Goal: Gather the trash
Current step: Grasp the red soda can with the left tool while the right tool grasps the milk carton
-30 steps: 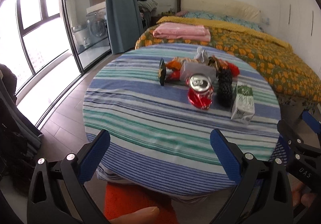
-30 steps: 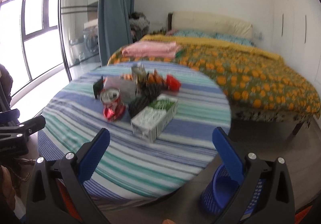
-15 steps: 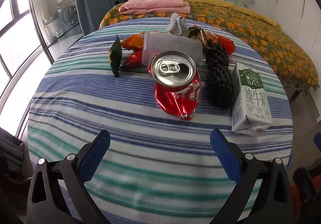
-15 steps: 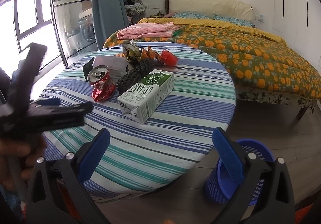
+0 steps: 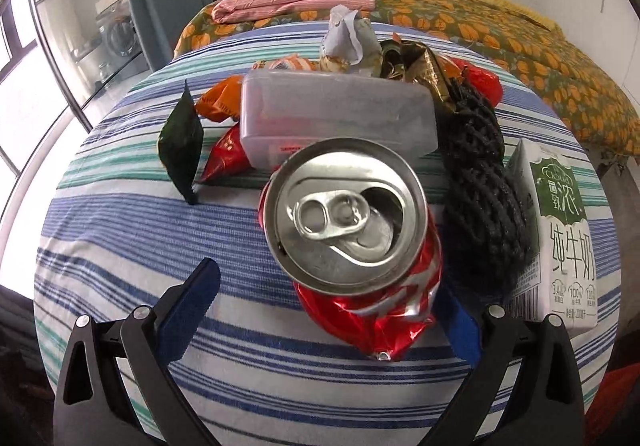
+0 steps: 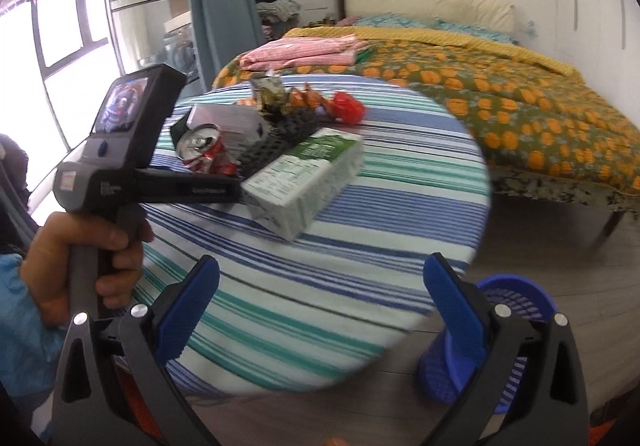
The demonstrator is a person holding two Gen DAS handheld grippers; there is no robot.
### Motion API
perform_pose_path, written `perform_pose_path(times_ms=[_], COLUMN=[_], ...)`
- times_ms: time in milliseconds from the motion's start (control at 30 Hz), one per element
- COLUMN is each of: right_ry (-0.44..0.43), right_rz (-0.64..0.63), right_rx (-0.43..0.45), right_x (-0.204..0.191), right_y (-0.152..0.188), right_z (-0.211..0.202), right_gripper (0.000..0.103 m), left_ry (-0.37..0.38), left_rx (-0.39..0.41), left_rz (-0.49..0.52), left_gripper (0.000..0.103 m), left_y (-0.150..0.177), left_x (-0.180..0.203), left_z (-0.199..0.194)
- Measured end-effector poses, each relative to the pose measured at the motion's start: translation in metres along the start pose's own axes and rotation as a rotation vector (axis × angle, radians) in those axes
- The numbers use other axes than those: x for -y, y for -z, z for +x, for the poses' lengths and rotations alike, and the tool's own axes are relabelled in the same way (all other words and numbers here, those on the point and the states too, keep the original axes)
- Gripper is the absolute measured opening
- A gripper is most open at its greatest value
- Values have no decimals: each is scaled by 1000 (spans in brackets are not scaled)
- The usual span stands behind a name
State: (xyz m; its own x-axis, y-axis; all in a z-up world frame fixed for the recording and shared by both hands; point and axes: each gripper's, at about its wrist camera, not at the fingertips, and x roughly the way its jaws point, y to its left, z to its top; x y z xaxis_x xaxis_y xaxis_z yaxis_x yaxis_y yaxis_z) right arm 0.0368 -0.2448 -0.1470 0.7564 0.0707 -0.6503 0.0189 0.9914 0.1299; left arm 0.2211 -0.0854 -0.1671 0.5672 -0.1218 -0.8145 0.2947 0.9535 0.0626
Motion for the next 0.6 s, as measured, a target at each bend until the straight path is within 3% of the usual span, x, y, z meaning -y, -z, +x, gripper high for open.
perform_pose_path(times_ms=[33,100,400,567,600], right_ry=[-3,2,-61,-22,-14], right_rz=[5,23,59,65,77], right_rx=[-14,-37,-130,-193,-192], right_x=[0,1,-14,-28,-25], right_y=[-3,-9,-42,-47,-47], right_z=[5,18,61,92,93], right_gripper=[98,98,98,98,87], left_ry=[30,84,138,154,151], left_rx=[8,22,39,33,29], left_rz=[4,26,28,40,39], left_gripper=[85,63,63,64,70], left_y=[0,1,37,60,63], left_x=[-2,-6,-33,-35,-36], left_z=[-1,-3,-41,-55,-54])
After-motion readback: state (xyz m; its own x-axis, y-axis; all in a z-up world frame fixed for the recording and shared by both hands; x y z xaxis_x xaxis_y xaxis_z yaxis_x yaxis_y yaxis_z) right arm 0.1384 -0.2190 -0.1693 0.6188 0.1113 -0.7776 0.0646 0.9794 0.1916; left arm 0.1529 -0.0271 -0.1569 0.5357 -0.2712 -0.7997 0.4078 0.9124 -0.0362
